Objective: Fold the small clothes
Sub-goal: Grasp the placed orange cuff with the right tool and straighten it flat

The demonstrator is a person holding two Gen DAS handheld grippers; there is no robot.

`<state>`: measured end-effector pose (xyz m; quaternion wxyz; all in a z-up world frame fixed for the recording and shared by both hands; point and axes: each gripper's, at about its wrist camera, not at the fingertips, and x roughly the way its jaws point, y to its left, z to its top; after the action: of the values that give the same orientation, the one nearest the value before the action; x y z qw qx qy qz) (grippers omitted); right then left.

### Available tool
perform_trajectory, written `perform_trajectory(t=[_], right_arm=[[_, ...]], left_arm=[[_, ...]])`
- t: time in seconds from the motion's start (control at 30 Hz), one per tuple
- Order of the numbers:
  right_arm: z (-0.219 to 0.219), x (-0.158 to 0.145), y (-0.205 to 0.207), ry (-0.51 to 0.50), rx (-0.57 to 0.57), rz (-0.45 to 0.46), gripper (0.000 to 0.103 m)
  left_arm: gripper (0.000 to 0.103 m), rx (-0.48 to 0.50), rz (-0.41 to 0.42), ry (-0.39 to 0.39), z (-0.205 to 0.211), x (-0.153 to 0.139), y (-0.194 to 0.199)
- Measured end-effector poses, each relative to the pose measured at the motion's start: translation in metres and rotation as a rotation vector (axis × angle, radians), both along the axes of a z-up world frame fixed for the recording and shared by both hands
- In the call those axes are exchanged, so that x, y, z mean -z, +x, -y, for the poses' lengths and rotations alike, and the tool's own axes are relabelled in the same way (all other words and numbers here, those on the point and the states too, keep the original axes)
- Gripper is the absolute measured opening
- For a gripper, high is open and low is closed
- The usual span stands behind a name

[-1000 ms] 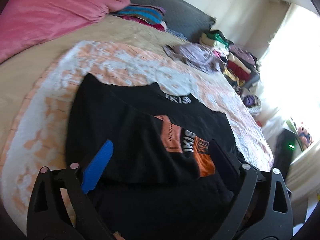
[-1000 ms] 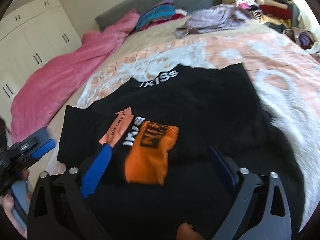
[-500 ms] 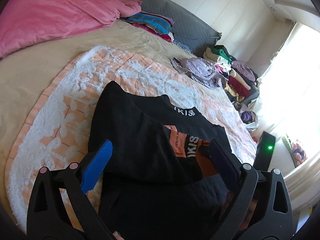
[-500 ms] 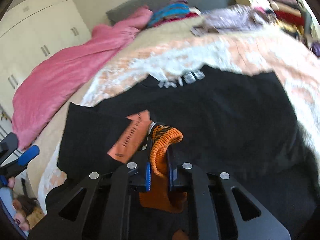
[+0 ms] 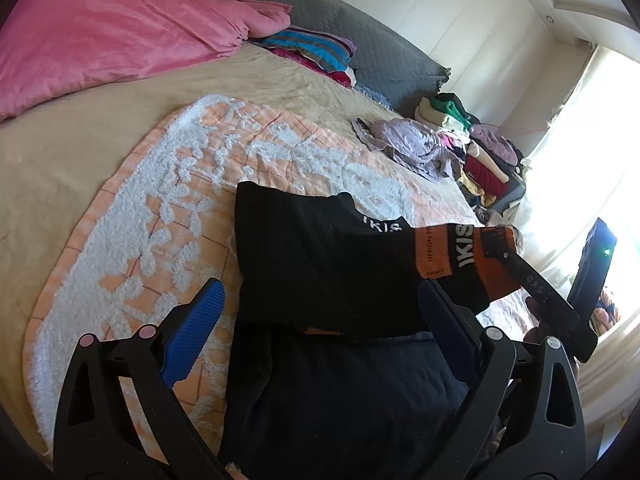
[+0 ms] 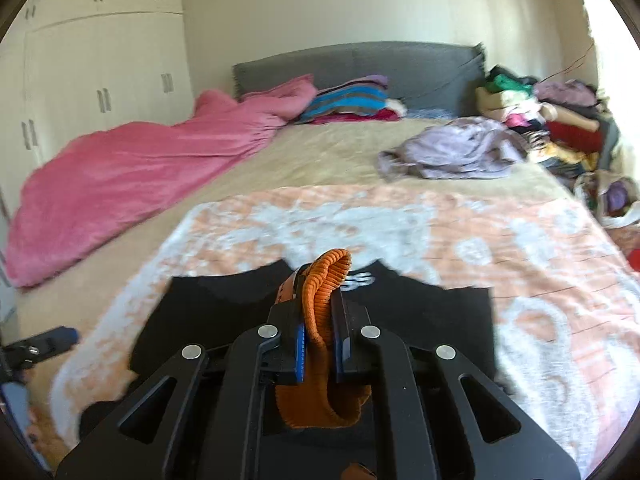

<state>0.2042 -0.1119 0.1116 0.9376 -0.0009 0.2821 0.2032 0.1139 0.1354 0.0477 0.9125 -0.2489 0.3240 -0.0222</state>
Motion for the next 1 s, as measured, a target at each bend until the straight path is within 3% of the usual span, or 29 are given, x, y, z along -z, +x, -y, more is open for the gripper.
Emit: perform_trajectory(t=[0.3,1.0], right_arm=[[0.026,0.031,0.008,-0.056,0.120,-0.031,0.009],[0.051,0.064,0.020,-0.043,0.214,-0.136,0.011]], left_arm=[[0.090,0.052,-0.021,0.039,0.014,0.009,0.008],[0.091,0.103,-0.081,0.124,0.041,0.027,0.046]])
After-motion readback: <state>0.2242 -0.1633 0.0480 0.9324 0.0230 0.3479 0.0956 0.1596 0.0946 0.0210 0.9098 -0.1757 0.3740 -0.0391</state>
